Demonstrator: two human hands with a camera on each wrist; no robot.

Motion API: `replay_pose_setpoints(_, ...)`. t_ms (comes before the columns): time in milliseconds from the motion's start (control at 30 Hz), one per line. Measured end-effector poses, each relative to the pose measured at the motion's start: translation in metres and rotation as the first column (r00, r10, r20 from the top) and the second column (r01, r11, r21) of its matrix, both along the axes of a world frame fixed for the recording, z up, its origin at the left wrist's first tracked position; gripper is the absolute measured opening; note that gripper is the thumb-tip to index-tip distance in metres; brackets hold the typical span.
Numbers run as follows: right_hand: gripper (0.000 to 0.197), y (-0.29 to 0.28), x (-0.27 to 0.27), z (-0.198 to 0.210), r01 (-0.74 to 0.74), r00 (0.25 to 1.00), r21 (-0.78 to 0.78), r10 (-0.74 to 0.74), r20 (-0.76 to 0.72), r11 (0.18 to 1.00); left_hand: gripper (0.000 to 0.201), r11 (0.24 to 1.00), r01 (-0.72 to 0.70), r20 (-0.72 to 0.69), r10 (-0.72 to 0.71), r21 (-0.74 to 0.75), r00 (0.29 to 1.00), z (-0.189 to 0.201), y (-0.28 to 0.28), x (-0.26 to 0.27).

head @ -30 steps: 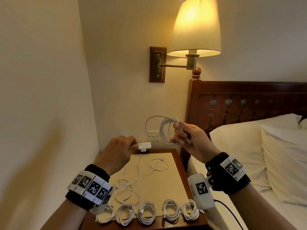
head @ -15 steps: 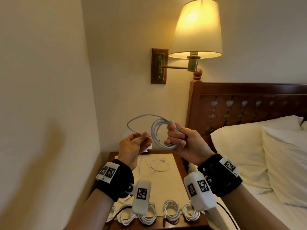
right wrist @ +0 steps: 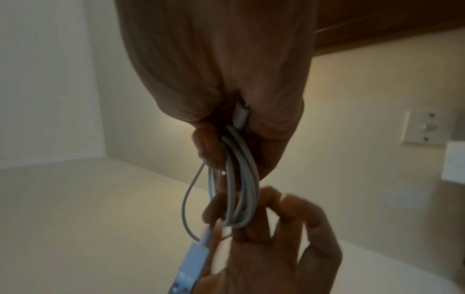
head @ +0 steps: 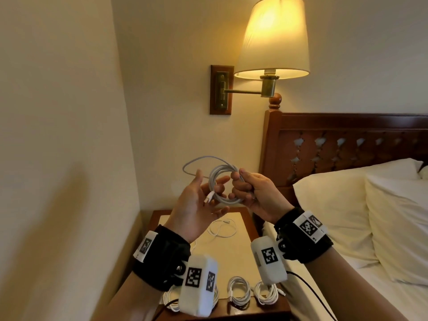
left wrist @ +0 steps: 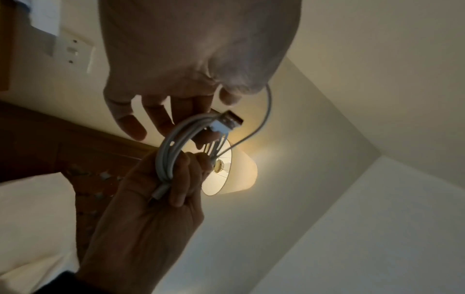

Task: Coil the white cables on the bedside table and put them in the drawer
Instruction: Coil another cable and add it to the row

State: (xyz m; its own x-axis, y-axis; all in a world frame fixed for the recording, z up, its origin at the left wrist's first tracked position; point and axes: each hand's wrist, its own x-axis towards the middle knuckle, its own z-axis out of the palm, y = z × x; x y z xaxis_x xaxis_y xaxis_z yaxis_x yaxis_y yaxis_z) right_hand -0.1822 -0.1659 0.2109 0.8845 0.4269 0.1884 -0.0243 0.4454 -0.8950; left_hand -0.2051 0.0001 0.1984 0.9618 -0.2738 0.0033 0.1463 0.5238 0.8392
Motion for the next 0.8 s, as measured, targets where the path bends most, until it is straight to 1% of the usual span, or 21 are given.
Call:
replay_pose_setpoints(33,0.032,-0.001,0.001,0.001,0.019,1.0,-0.011,-0.019,0.012,1.0,0.046,0.994,-0.033,0.069,0.026,0.1,0.997,0.001,-0.001,0.0)
replay_pose_setpoints(100,0.032,-0.001,0.003,0.003,0.041,0.999,-0.03,-0.04,0.036,0.999,0.031,0.937,-0.142,0.235,0.067,0.318,0.97,0.0,-0.005,-0.001)
replay_pose_setpoints(133,0.032,0.0,0.003,0.004,0.052,0.997,-0.042,-0.05,0.058,0.998,0.023,0.903,-0.213,0.298,0.101,0.372,0.949,-0.001,-0.007,0.0)
replay_pose_setpoints(200,0.033,0.003,0.005,0.008,0.091,0.99,-0.049,-0.085,0.109,0.995,0.011,0.859,-0.317,0.371,0.164,0.402,0.914,-0.003,-0.011,-0.001)
replay_pose_setpoints(233,0.034,0.003,0.006,0.01,0.112,0.987,-0.039,-0.106,0.125,0.993,0.014,0.839,-0.343,0.396,0.169,0.423,0.902,-0.004,-0.011,-0.002)
replay_pose_setpoints(300,0.035,0.003,0.011,0.015,0.135,0.982,-0.013,-0.132,0.135,0.991,0.023,0.805,-0.324,0.406,0.114,0.497,0.907,-0.008,-0.012,-0.005)
replay_pose_setpoints(333,0.035,0.003,0.013,0.017,0.14,0.981,-0.006,-0.138,0.135,0.99,0.026,0.763,-0.338,0.44,0.078,0.551,0.895,-0.011,-0.013,-0.008)
replay_pose_setpoints(367,0.036,0.003,0.017,0.019,0.145,0.981,-0.001,-0.144,0.134,0.989,0.03,0.669,-0.407,0.52,0.036,0.622,0.853,-0.016,-0.014,-0.011)
replay_pose_setpoints(400,0.036,0.003,0.02,0.022,0.149,0.98,0.002,-0.148,0.13,0.989,0.032,0.521,-0.511,0.611,-0.025,0.684,0.792,-0.021,-0.015,-0.013)
replay_pose_setpoints(433,0.036,0.003,0.023,0.024,0.152,0.98,0.002,-0.151,0.128,0.988,0.033,0.35,-0.596,0.66,-0.096,0.723,0.745,-0.027,-0.015,-0.014)
replay_pose_setpoints(467,0.036,0.003,0.027,0.026,0.153,0.98,-0.005,-0.152,0.131,0.988,0.032,0.212,-0.637,0.668,-0.138,0.741,0.731,-0.031,-0.015,-0.014)
replay_pose_setpoints(500,0.036,0.004,0.031,0.028,0.156,0.978,-0.014,-0.152,0.14,0.988,0.033,0.134,-0.638,0.652,-0.151,0.759,0.744,-0.034,-0.015,-0.014)
replay_pose_setpoints(533,0.036,0.004,0.034,0.03,0.159,0.976,-0.024,-0.154,0.152,0.987,0.038,0.088,-0.627,0.632,-0.161,0.774,0.758,-0.037,-0.015,-0.012)
replay_pose_setpoints(567,0.036,0.004,0.037,0.033,0.161,0.974,-0.028,-0.154,0.164,0.987,0.043,0.051,-0.619,0.617,-0.18,0.784,0.766,-0.04,-0.015,-0.011)
replay_pose_setpoints(633,0.036,0.005,0.042,0.039,0.163,0.971,-0.011,-0.159,0.177,0.987,0.051,0.01,-0.63,0.617,-0.216,0.776,0.757,-0.041,-0.014,-0.012)
replay_pose_setpoints(700,0.036,0.006,0.043,0.047,0.166,0.969,0.023,-0.167,0.182,0.986,0.053,-0.007,-0.65,0.631,-0.231,0.76,0.741,-0.045,-0.011,-0.01)
replay_pose_setpoints(767,0.035,0.007,0.044,0.058,0.174,0.962,0.051,-0.181,0.203,0.983,0.05,-0.023,-0.656,0.634,-0.233,0.754,0.737,-0.052,-0.009,-0.011)
replay_pose_setpoints(800,0.035,0.007,0.045,0.062,0.177,0.958,0.058,-0.186,0.218,0.982,0.049,0.001,-0.639,0.624,-0.218,0.769,0.751,-0.058,-0.009,-0.013)
